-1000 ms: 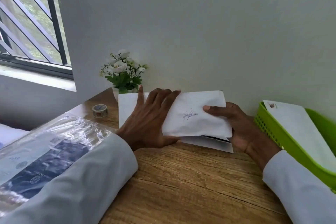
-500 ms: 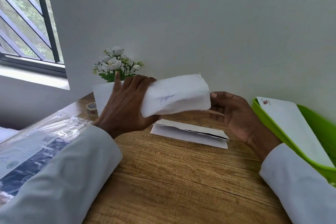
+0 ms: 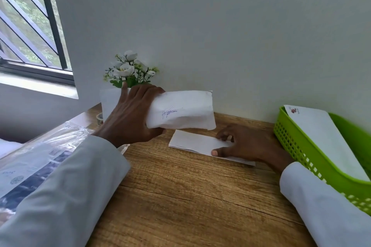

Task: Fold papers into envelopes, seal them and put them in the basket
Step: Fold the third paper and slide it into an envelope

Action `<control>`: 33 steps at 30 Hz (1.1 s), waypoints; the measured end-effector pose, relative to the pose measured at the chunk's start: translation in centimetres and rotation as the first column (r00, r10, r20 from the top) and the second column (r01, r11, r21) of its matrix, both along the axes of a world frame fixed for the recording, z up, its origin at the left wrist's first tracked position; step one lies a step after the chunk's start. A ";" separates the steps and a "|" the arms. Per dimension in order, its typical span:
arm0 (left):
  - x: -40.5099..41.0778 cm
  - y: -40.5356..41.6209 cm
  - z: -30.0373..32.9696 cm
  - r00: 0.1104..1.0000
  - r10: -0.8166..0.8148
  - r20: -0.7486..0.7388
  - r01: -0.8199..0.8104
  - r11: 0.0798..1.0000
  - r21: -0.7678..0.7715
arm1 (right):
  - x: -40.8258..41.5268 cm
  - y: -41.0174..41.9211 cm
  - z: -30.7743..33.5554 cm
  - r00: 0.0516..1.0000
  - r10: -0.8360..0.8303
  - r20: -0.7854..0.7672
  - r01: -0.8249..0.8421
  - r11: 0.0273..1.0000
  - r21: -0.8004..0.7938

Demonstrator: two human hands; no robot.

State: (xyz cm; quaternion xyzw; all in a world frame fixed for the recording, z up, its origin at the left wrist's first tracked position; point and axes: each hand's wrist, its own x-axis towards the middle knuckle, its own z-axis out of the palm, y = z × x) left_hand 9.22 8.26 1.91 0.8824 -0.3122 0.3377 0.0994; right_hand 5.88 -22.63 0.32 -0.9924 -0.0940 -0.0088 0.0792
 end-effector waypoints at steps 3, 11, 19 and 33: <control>0.1 0.1 -0.1 1.000 -0.002 -0.025 0.002 1.000 0.008 | 0.0 0.1 0.5 0.995 0.021 -0.093 -0.016 0.998 0.054; 0.5 -0.3 -1.1 0.995 -0.030 -0.099 0.040 0.994 0.100 | 0.0 -0.1 0.8 0.979 0.005 -0.204 0.029 0.986 0.166; 0.5 -0.3 -1.3 0.995 -0.049 -0.089 0.058 0.994 0.098 | -0.1 0.2 1.2 0.969 0.011 -0.248 0.033 0.984 0.173; 0.8 0.5 -0.9 0.999 0.033 0.006 -0.034 0.999 0.016 | -0.2 -2.7 1.3 0.984 0.012 -0.178 0.133 0.612 0.780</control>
